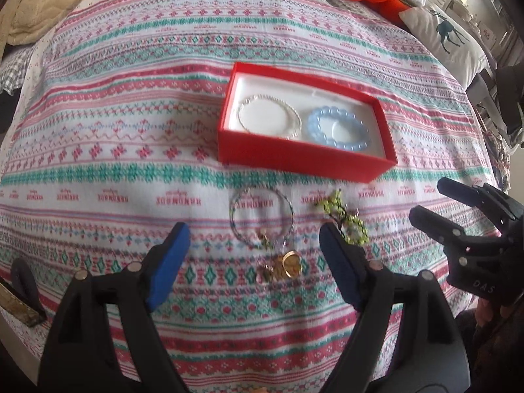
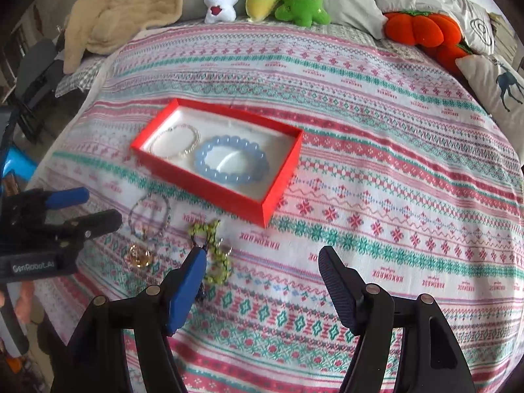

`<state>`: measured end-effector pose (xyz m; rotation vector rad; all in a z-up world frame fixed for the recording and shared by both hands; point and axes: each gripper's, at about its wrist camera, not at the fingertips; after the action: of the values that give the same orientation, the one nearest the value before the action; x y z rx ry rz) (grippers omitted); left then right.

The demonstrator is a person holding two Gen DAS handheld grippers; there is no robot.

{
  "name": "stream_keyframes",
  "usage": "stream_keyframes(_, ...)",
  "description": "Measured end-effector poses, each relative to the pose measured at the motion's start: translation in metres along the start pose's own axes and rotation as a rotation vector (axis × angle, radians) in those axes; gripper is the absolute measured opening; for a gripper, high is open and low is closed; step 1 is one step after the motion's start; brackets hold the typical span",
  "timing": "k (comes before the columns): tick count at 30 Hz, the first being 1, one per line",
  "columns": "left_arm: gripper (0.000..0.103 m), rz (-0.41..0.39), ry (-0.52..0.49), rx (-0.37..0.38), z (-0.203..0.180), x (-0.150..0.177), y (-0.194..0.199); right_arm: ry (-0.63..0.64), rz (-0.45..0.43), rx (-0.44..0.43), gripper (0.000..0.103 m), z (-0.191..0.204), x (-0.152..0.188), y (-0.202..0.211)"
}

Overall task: Organize jewelry
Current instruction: 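Grasp the gold ring with the left tool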

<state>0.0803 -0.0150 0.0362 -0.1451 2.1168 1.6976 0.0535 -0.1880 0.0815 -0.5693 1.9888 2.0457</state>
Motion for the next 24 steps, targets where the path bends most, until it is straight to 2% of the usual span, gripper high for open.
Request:
stream_keyframes(10,0.081,0.046,0.017,0.067,-0.003,0.025,-0.011,-0.113,0.121,-0.082,0.073,-0.011,0.019,-0.021)
stream_keyframes(13,0.079,0.042,0.002,0.082,-0.008,0.029,-0.011,-0.109,0.135,-0.073,0.073,-0.01,0.022,-0.024)
stream_keyframes(14,0.077,0.04,-0.008,0.086,-0.011,0.029,-0.012,-0.104,0.134,-0.068,0.073,-0.009,0.022,-0.024)
stream_keyframes(19,0.046,0.048,-0.058,0.089,-0.024,0.028,-0.021,-0.104,0.127,-0.06,0.073,-0.01,0.02,-0.023)
stream_keyframes(22,0.035,0.061,-0.041,0.088,-0.023,0.025,-0.028,-0.098,0.128,-0.053,0.073,-0.009,0.019,-0.024)
stream_keyframes(24,0.033,0.068,-0.032,0.082,-0.021,0.023,-0.033,-0.098,0.131,-0.053,0.073,-0.01,0.019,-0.026)
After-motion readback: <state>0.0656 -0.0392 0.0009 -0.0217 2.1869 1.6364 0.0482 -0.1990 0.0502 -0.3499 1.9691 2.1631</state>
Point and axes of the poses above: each gripper's, at about its wrist camera, not at the fingertips, and y roughly against the way its jaws point, z to its left, x to its underside, and after that the axes turned 1 degree about y, right-handed
